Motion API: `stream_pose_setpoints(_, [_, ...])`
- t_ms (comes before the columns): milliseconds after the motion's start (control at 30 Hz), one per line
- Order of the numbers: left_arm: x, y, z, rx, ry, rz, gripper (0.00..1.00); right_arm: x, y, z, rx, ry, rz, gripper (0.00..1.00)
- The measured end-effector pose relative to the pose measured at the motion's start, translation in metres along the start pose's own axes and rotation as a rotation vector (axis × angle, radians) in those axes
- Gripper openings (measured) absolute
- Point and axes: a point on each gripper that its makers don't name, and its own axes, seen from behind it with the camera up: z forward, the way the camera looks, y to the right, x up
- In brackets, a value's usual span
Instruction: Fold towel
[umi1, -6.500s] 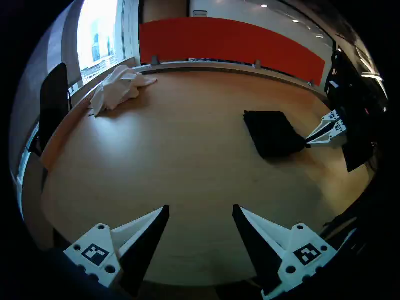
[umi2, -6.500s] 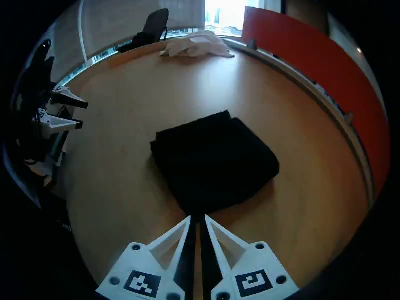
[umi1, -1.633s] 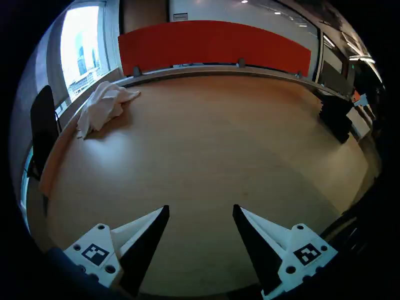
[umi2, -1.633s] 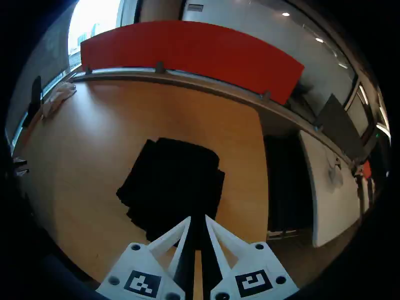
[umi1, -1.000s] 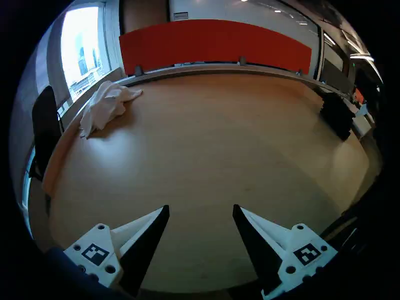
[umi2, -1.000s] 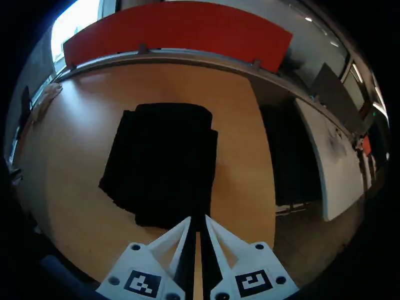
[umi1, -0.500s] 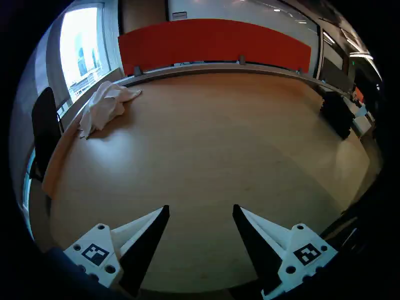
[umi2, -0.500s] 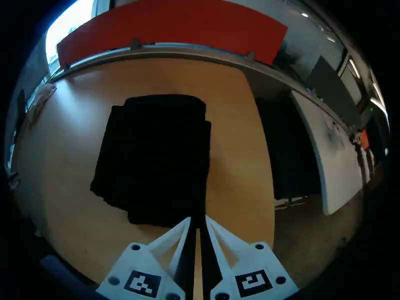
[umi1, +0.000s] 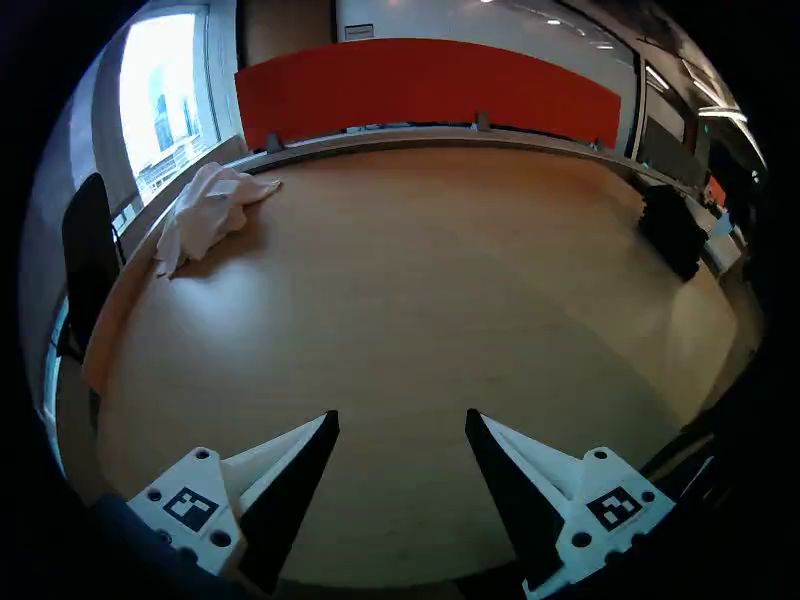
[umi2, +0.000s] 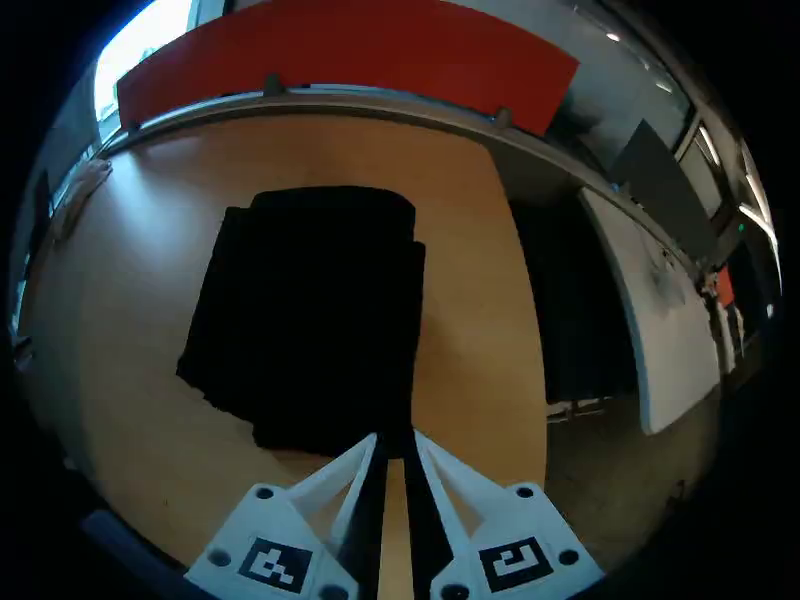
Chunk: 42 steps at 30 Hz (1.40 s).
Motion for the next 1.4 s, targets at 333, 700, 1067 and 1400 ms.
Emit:
stream_pose_setpoints(333, [0.001,0.001,0.001,-0.007,0.003,-0.001,0.94,-0.002,0.0,-0.009,-0.024,0.029,-0.005,0.87])
stream_pose_setpoints(700, [0.004,0.001,0.002,-0.01,0.014,0.004,0.94,0.003,-0.006,-0.02,-0.032,0.088,0.057,1.0])
stream_pose_setpoints(1067, [0.01,0.001,0.001,-0.01,0.024,0.01,0.94,0.045,-0.007,-0.044,-0.075,0.272,0.178,1.0])
stream_pose_setpoints(1400, [0.016,0.005,0.002,-0.013,0.033,0.01,0.94,0.085,-0.012,-0.07,-0.151,0.466,0.217,1.0])
